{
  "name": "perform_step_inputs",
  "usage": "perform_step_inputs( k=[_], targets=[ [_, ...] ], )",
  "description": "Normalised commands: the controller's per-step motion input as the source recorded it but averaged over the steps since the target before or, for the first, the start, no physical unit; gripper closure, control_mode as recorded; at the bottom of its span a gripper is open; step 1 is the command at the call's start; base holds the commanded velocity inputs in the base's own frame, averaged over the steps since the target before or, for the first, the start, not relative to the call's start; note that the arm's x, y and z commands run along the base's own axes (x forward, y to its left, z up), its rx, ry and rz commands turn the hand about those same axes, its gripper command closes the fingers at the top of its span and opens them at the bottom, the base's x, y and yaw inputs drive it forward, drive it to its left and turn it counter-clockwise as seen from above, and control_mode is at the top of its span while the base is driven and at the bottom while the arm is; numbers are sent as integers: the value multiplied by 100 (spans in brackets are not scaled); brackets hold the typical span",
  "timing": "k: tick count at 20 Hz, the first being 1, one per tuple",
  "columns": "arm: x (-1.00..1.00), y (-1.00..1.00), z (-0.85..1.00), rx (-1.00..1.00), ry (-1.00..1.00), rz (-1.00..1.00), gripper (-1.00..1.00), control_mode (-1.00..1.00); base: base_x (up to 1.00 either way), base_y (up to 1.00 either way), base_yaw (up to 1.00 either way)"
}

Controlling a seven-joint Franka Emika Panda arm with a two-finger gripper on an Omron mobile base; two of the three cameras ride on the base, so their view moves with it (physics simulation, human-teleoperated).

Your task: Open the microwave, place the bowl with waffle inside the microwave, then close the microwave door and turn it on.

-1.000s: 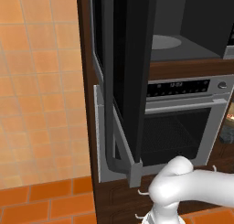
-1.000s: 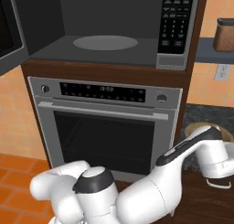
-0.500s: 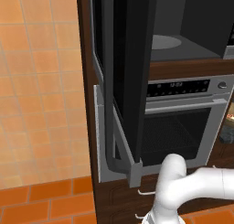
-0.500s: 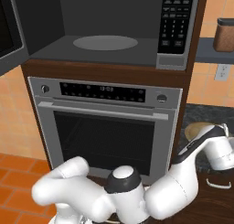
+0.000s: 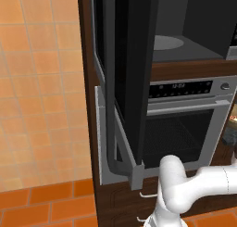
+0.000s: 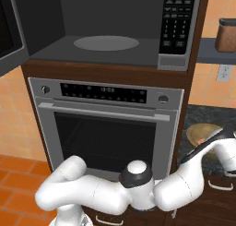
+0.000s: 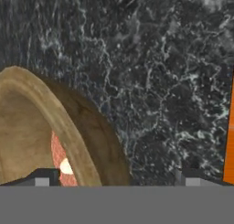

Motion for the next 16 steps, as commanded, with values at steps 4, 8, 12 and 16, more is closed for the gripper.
perform_step_inputs(
  k=[4, 8, 12, 16],
  targets=[
    [0, 1, -19, 0, 0, -2, -100, -100, 0, 0, 0],
    [0, 23, 0, 5, -11, 0, -100, -100, 0, 0, 0],
    [-2, 24, 3, 10, -16, 0, -100, -100, 0, 0, 0],
    [-3, 41, 0, 1, -9, 0, -100, -100, 0, 0, 0]
  ],
)
